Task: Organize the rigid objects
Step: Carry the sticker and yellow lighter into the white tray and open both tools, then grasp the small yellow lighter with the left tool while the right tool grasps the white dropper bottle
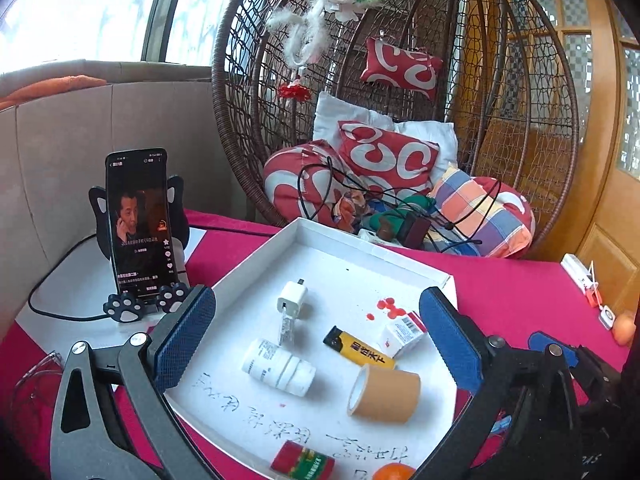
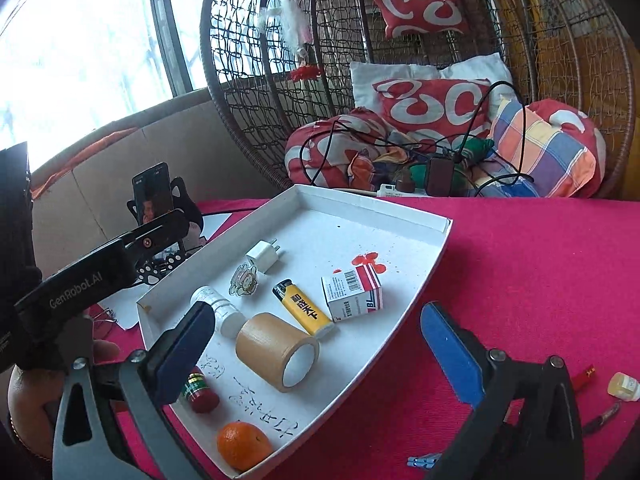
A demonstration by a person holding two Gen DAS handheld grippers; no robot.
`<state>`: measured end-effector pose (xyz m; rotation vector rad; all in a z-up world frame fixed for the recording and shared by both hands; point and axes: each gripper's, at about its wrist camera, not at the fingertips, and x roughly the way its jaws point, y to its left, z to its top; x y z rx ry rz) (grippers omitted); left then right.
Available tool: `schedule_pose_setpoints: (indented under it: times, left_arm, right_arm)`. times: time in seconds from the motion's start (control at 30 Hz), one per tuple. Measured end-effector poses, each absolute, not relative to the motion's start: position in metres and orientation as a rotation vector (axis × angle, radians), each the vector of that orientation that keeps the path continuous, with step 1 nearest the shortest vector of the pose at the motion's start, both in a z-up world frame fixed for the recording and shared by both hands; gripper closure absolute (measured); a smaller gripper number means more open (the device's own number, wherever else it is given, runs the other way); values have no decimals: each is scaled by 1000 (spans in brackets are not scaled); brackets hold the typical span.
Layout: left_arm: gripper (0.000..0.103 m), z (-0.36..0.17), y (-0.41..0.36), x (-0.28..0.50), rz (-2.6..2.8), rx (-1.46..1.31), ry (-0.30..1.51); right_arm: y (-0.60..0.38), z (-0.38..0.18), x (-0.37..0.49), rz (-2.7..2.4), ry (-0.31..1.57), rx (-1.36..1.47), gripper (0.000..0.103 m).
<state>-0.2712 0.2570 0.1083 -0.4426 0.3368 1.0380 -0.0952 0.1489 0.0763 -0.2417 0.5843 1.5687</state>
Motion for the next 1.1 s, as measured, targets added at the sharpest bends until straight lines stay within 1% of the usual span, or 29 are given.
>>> schedule_pose_setpoints:
  times: [0.1,0.2,0.47,0.7,0.9,1.1]
  left_arm:
    - [0,113,233,-269,975,-451,308]
    - [0,114,213,-260,933,-414,331]
    - [0,109,195,-235,871,-378,388]
    - [0,90,182,-213,791,-391,481]
    - [0,84,168,-194,750,-358,529]
    - [0,77,162,-182,719,-361,574]
  right_arm:
    - [124,86,-78,1579,582,-169,0]
    - [96,93,-54,1573,590,-49,0]
    - [47,96,2,1492,589,146,0]
    - [24,76,37,1375,659,213,0]
    - [8,69,53,1324,678,256,0]
    - [-4,71,61,1302,644,270,0]
